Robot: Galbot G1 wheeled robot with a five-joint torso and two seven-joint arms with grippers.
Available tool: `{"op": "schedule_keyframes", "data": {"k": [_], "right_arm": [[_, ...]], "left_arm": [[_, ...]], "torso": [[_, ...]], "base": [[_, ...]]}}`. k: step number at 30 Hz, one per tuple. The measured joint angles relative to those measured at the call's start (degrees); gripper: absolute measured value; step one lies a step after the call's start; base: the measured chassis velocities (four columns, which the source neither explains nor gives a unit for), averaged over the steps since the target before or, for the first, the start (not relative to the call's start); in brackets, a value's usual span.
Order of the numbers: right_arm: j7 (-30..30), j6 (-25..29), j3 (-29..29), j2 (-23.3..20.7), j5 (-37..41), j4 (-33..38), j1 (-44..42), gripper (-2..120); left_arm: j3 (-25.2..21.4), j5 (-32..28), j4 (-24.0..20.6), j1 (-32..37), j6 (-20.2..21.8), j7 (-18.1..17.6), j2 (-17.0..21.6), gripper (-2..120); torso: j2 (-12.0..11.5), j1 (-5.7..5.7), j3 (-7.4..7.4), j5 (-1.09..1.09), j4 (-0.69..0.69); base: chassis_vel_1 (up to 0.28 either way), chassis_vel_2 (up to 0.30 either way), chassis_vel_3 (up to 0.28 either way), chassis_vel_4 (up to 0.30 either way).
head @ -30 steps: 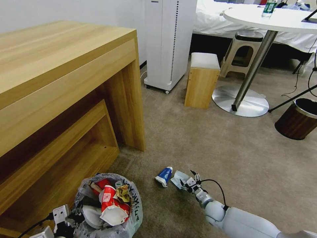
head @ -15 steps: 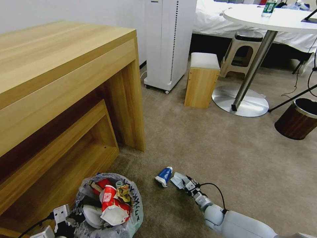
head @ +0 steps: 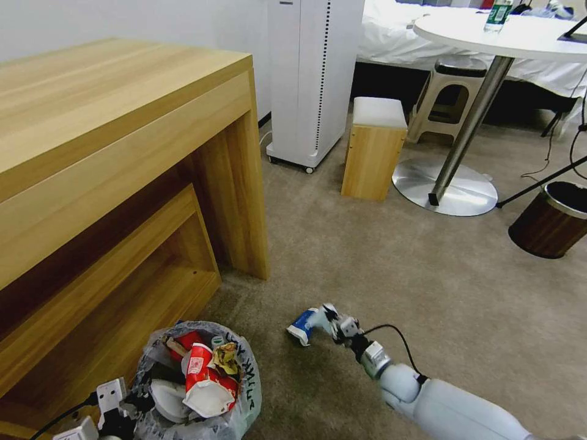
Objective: Pick up the trash bin and place the garbage on the floor into it.
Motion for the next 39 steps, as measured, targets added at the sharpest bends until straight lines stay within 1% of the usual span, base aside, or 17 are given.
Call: {"op": "schedule_keyframes", "data": {"k": [1, 3, 4, 7, 8, 11, 12, 15, 16, 19, 20, 22, 23, 26, 33, 37, 39], "right_arm": [[0.0, 0.0, 0.0, 0.0, 0.0, 0.0, 0.0, 4], [-3.5, 2.62, 0.1, -0.77, 0.57, 4.1, 0.97, 4], [-3.5, 2.62, 0.1, -0.77, 0.57, 4.1, 0.97, 4], [-8.42, 5.15, -2.13, -1.2, 2.73, 9.76, 4.23, 0], [-8.42, 5.15, -2.13, -1.2, 2.73, 9.76, 4.23, 0], [-9.92, 5.45, -5.8, -0.55, 5.3, 14.46, 7.56, 0], [-9.92, 5.45, -5.8, -0.55, 5.3, 14.46, 7.56, 0], [-10.26, 5.21, -10.41, 0.62, 7.15, 17.94, 11.41, 0], [-10.26, 5.21, -10.41, 0.62, 7.15, 17.94, 11.41, 0], [-10.27, 4.78, -15.56, 2.2, 8.15, 18.75, 15.53, 0], [-10.27, 4.78, -15.56, 2.2, 8.15, 18.75, 15.53, 0], [-10.33, 4.4, -18.72, 2.94, 8.98, 18.79, 17.91, 0], [-10.33, 4.4, -18.72, 2.94, 8.98, 18.79, 17.91, 0], [-9.86, 3.42, -23.69, 3.47, 11.0, 18.57, 20.92, 0], [-8.93, 2.97, -28.09, 5.38, 11.85, 14.28, 23.12, 0], [-8.72, 2.65, -29.42, 6.16, 12.58, 12.74, 23.63, 0], [-8.53, 2.64, -30.58, 7.36, 12.72, 11.08, 24.22, 0]], "left_arm": [[0.0, 0.0, 0.0, 0.0, 0.0, 0.0, 0.0, 0], [0.07, -0.02, -0.41, 0.02, 0.05, -0.03, -0.14, 0], [0.07, -0.02, -0.41, 0.02, 0.05, -0.03, -0.14, 0], [0.26, 0.04, -1.37, 0.25, 0.27, -0.08, -0.67, 0], [0.26, 0.04, -1.37, 0.25, 0.27, -0.08, -0.67, 0], [0.3, 0.24, -2.26, 0.5, 0.42, -0.09, -1.1, 0], [0.3, 0.24, -2.26, 0.5, 0.42, -0.09, -1.1, 0], [0.3, 0.58, -2.89, 0.76, 0.59, -0.11, -1.52, 0], [0.3, 0.58, -2.89, 0.76, 0.59, -0.11, -1.52, 0], [0.21, 0.73, -3.64, 0.91, 0.87, -0.16, -1.74, 0], [0.21, 0.73, -3.64, 0.91, 0.87, -0.16, -1.74, 0], [0.07, 0.75, -4.1, 1.05, 1.0, -0.2, -1.85, 0], [0.07, 0.75, -4.1, 1.05, 1.0, -0.2, -1.85, 0], [0.01, 1.08, -4.56, 1.27, 1.04, -0.24, -2.3, 0], [-0.06, 1.58, -5.24, 1.74, 1.05, -0.16, -2.92, 0], [-0.1, 1.88, -5.44, 1.94, 1.05, -0.06, -3.13, 0], [0.0, 2.13, -5.82, 2.05, 1.04, 0.01, -3.36, 0]], "torso": [[0.0, 0.0, 0.0, 0.0, 0.0], [0.0, 0.0, 0.0, 0.01, 0.0], [0.0, 0.0, 0.0, 0.01, 0.0], [0.0, 0.0, 0.0, 0.0, 0.01], [0.0, 0.0, 0.0, 0.0, 0.01], [0.0, 0.0, 0.0, 0.01, 0.0], [0.0, 0.0, 0.0, 0.01, 0.0], [0.0, 0.0, 0.0, 0.0, 0.01], [0.0, 0.0, 0.0, 0.0, 0.01], [0.0, 0.0, 0.0, 0.0, 0.01], [0.0, 0.0, 0.0, 0.0, 0.01], [0.0, 0.0, 0.0, 0.0, 0.01], [0.0, 0.0, 0.0, 0.0, 0.01], [0.0, 0.0, 0.0, 0.0, 0.0], [0.0, 0.0, 0.0, 0.01, 0.0], [0.0, 0.0, 0.0, 0.0, 0.0], [0.0, 0.0, 0.0, 0.01, 0.0]], "base": [[0.0, 0.0, 0.0, 0.0], [0.0, 0.0, 0.0, 0.0], [0.0, 0.0, 0.0, 0.0], [0.0, 0.0, 0.0, 0.0], [0.0, 0.0, 0.0, 0.0], [0.0, 0.0, 0.0, 0.0], [0.0, 0.0, 0.0, 0.0], [0.0, 0.0, 0.0, 0.0], [0.0, 0.0, 0.0, 0.0], [0.0, 0.0, 0.0, 0.0], [0.0, 0.0, 0.0, 0.0], [0.0, 0.0, 0.0, 0.0], [0.0, 0.0, 0.0, 0.0], [0.0, 0.0, 0.0, 0.0], [0.0, 0.0, 0.0, 0.0], [0.0, 0.0, 0.0, 0.0], [0.0, 0.0, 0.0, 0.0]]}}
